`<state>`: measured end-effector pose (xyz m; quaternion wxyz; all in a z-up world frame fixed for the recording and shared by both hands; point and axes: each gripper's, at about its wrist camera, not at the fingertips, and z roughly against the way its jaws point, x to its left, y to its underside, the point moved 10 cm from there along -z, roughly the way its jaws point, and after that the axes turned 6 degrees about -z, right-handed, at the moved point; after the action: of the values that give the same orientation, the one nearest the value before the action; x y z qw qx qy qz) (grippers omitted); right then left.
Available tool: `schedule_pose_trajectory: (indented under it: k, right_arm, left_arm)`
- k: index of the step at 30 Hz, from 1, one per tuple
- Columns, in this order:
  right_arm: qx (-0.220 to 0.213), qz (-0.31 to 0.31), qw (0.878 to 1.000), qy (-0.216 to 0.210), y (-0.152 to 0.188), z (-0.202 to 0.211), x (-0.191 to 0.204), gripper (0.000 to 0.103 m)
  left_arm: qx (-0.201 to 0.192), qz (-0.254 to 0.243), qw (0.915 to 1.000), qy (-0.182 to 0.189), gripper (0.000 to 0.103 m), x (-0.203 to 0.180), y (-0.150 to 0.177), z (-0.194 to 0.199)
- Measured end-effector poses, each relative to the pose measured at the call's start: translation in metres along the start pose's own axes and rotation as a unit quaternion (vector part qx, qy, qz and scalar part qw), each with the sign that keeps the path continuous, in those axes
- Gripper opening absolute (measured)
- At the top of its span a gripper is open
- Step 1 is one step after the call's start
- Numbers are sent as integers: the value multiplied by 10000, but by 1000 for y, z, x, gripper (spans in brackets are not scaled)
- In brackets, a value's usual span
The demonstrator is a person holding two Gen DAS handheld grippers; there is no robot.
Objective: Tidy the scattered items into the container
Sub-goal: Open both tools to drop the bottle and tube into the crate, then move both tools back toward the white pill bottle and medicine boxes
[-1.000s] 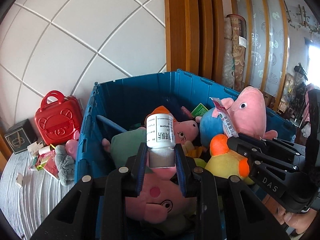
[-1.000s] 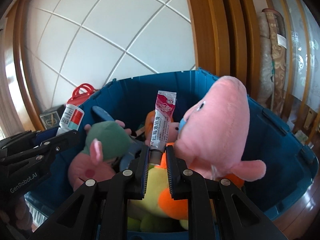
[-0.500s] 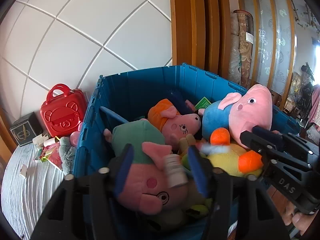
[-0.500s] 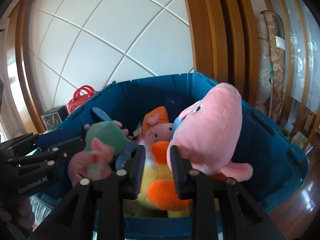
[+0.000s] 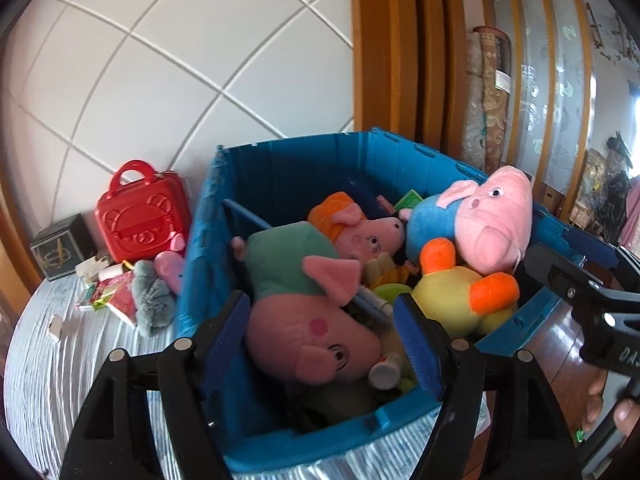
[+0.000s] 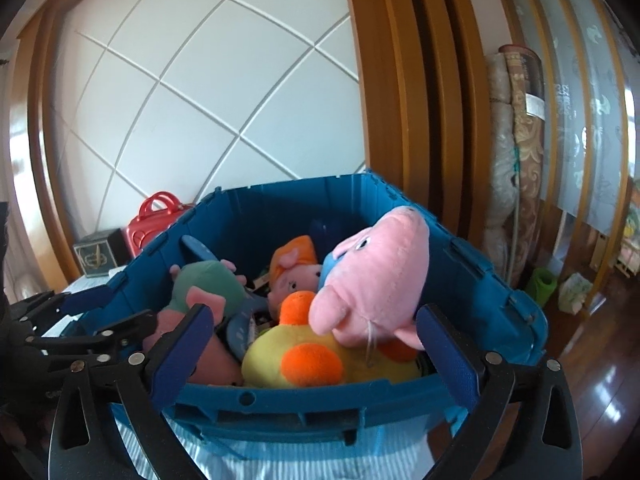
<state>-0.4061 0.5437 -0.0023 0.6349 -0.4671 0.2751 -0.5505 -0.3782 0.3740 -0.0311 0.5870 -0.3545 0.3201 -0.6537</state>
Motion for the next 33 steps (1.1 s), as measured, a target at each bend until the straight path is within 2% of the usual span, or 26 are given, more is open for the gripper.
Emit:
schedule_pose_trajectory:
  k: [7, 13, 19, 26, 33]
  right_arm:
    - [89, -27, 9997, -241, 4, -4, 26, 103]
    - [133, 338, 9981, -498, 8, -1, 88, 103]
    - [59, 507, 9963, -689, 15, 7, 166, 103]
    - [116, 612, 9947, -813, 40, 21, 257, 103]
    - [233, 535, 9971, -491, 71, 36, 302, 103]
  left_arm:
    - [-69, 401, 9984, -394, 74, 55, 17, 26]
    - [-113, 802, 9948, -615, 74, 119, 38, 49]
    - [-85, 933, 9927, -761, 74, 188, 70, 78]
    - [-47, 953, 9926, -752, 74, 252, 97, 107]
    - [42, 786, 9953, -555, 74, 280, 125, 125]
